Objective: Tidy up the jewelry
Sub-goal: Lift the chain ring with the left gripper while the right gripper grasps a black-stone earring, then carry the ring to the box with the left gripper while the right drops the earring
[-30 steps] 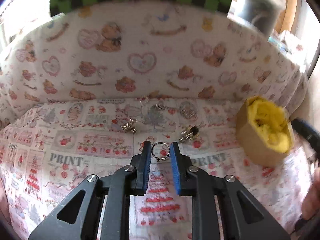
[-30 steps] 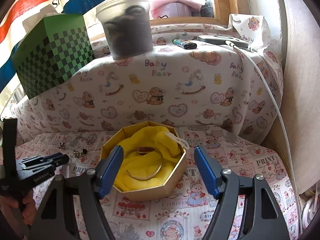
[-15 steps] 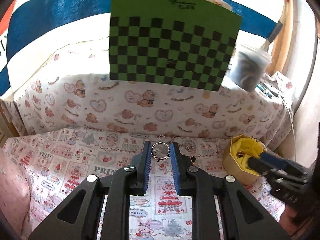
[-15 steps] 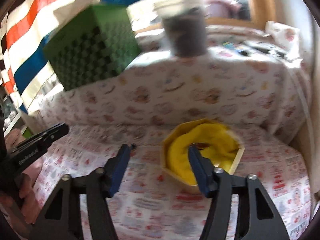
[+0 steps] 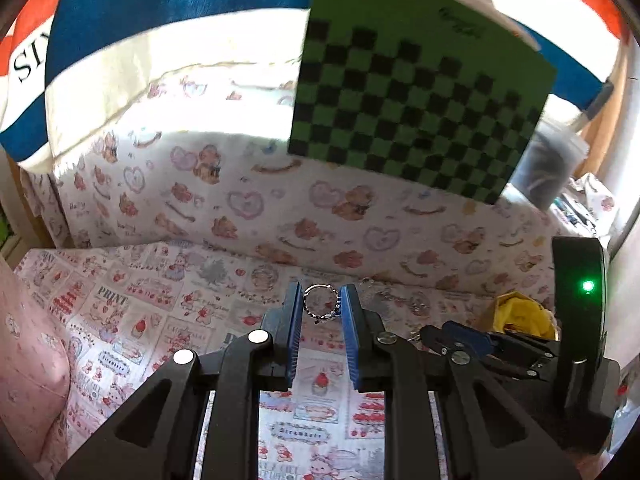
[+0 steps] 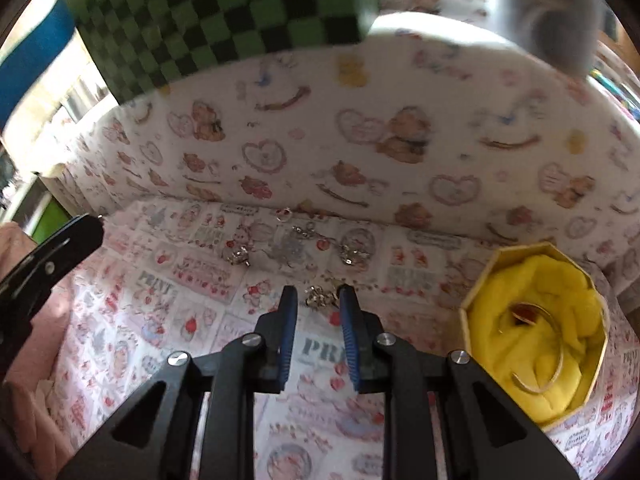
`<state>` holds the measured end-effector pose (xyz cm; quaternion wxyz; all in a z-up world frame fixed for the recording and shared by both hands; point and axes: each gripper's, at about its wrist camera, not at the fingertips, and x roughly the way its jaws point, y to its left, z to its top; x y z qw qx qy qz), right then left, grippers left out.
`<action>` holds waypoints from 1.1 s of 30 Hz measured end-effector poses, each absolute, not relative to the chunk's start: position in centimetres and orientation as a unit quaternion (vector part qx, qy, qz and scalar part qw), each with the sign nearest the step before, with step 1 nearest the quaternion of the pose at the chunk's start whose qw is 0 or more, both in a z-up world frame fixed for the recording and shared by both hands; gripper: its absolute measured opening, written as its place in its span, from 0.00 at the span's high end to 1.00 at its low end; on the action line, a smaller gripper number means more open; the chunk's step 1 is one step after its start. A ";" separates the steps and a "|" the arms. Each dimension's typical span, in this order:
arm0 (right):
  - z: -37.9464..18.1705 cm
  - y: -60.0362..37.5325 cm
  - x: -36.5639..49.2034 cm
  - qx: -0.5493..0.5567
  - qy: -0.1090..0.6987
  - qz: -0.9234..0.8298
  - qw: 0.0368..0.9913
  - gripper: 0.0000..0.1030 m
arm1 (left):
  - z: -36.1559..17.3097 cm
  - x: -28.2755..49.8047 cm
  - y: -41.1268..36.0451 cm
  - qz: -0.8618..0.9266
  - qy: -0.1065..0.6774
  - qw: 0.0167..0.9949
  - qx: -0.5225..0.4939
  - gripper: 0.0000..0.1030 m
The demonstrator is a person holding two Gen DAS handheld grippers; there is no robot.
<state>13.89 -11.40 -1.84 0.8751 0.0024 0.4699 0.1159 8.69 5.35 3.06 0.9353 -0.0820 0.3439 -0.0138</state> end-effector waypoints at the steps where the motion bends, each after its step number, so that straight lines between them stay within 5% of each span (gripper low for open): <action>1: -2.1 -11.0 14.1 -0.004 0.472 0.113 0.874 0.83 | 2.9 8.8 5.5 -0.012 0.346 0.935 -0.081 0.82; 11: -3.1 -9.3 15.4 -0.039 0.478 0.096 0.873 0.94 | 2.7 9.0 5.8 -0.005 0.347 0.935 -0.075 0.82; 33: 4.8 -20.9 5.0 0.035 0.359 0.113 0.926 0.94 | 3.4 7.4 2.3 -0.065 0.337 0.937 -0.063 0.82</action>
